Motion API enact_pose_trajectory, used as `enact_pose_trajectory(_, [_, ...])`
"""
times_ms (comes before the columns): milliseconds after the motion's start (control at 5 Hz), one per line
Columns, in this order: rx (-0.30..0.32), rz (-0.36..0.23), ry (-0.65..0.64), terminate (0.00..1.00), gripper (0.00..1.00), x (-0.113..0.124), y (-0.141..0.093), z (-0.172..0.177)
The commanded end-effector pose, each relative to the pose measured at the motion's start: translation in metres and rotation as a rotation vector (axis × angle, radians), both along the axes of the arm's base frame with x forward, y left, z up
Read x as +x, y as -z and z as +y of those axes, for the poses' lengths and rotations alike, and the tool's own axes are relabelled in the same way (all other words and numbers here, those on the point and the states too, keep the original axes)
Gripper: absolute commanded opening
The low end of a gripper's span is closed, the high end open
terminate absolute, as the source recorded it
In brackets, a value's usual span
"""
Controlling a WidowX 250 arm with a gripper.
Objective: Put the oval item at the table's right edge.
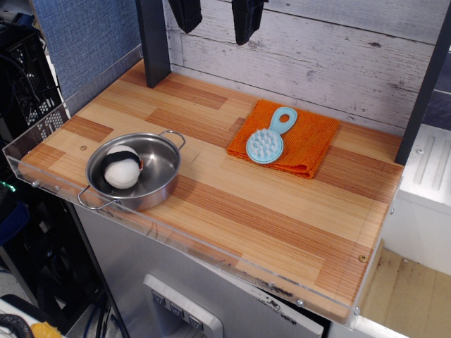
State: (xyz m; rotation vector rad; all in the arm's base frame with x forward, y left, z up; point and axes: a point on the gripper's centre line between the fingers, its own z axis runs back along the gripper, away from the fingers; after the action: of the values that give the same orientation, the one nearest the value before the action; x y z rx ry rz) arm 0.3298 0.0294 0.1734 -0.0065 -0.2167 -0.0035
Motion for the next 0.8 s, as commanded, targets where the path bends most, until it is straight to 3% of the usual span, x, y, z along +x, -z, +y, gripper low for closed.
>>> enact_pose_trajectory(0, [0.0, 0.0, 0.0, 0.0, 1.0, 0.0, 0.0, 0.0])
enact_pose_trajectory(400, [-0.031, 0.009, 0.034, 0.0, 1.0, -0.037, 0.021, 0.026])
enact_pose_trajectory(600, [-0.015, 0.07, 0.045, 0.0, 1.0, -0.054, 0.042, 0.045])
